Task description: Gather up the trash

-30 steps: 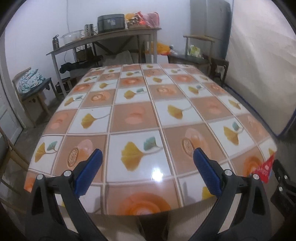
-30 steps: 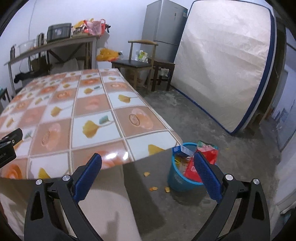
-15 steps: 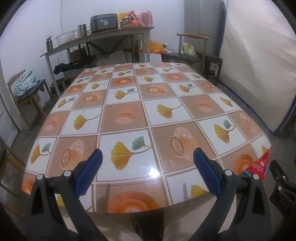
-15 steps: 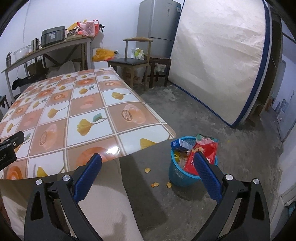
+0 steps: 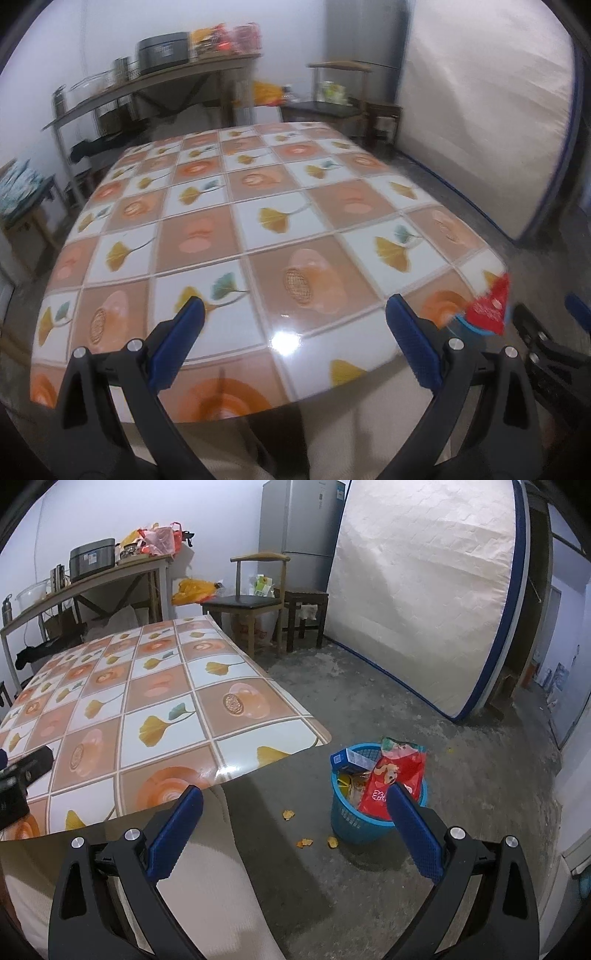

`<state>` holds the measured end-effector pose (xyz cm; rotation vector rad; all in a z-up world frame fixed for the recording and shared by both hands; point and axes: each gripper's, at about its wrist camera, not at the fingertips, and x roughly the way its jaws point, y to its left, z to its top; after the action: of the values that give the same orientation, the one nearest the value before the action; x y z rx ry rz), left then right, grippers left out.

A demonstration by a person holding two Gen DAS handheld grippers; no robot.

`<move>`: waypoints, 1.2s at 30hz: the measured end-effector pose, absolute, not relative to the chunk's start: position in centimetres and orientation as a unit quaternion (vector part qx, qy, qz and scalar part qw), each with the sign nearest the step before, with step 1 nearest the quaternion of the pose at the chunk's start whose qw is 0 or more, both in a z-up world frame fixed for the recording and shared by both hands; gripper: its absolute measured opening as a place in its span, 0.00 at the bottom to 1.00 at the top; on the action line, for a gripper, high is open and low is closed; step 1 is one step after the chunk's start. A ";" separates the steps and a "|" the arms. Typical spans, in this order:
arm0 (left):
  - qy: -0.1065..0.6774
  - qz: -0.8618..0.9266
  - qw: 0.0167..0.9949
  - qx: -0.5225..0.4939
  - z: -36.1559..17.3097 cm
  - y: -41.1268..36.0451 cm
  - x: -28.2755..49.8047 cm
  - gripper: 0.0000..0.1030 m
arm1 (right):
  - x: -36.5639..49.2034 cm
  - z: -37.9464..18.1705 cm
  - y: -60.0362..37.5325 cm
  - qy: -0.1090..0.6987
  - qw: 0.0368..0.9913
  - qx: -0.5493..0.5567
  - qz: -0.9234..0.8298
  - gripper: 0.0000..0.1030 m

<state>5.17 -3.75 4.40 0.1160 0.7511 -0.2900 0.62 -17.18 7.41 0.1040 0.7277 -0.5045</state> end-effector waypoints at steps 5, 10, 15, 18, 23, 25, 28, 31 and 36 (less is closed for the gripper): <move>0.366 -0.167 0.912 0.080 4.1 -5.1 4.6 0.92 | 0.6 7.4 -17.2 0.353 0.902 0.050 -0.244 0.94; 0.374 -0.171 0.908 0.077 4.0 -5.2 4.7 0.92 | 0.5 7.4 -17.2 0.351 0.902 0.050 -0.247 0.94; 0.378 -0.174 0.906 0.076 3.8 -5.2 4.7 0.92 | 0.8 7.2 -17.2 0.353 0.901 0.052 -0.248 0.94; 0.382 -0.175 0.904 0.074 3.7 -5.2 4.8 0.92 | 0.8 7.2 -17.3 0.355 0.900 0.051 -0.248 0.94; 0.388 -0.179 0.901 0.074 3.4 -5.3 4.9 0.92 | 0.9 7.3 -17.2 0.356 0.900 0.050 -0.248 0.94; 0.389 -0.180 0.900 0.073 3.4 -5.3 5.0 0.92 | 0.9 7.3 -17.3 0.356 0.899 0.049 -0.249 0.94; 0.390 -0.180 0.900 0.073 3.4 -5.3 5.0 0.92 | 1.0 7.3 -17.3 0.357 0.899 0.050 -0.250 0.94; 0.391 -0.179 0.900 0.073 3.3 -5.3 5.1 0.92 | 0.9 7.3 -17.3 0.357 0.899 0.050 -0.250 0.94; 0.390 -0.179 0.900 0.072 3.3 -5.2 5.2 0.92 | 0.9 7.3 -17.3 0.357 0.899 0.050 -0.250 0.94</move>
<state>5.16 -5.22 3.34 0.1488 0.8068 -0.3703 0.95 -17.30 7.31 0.1045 0.7393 -0.5179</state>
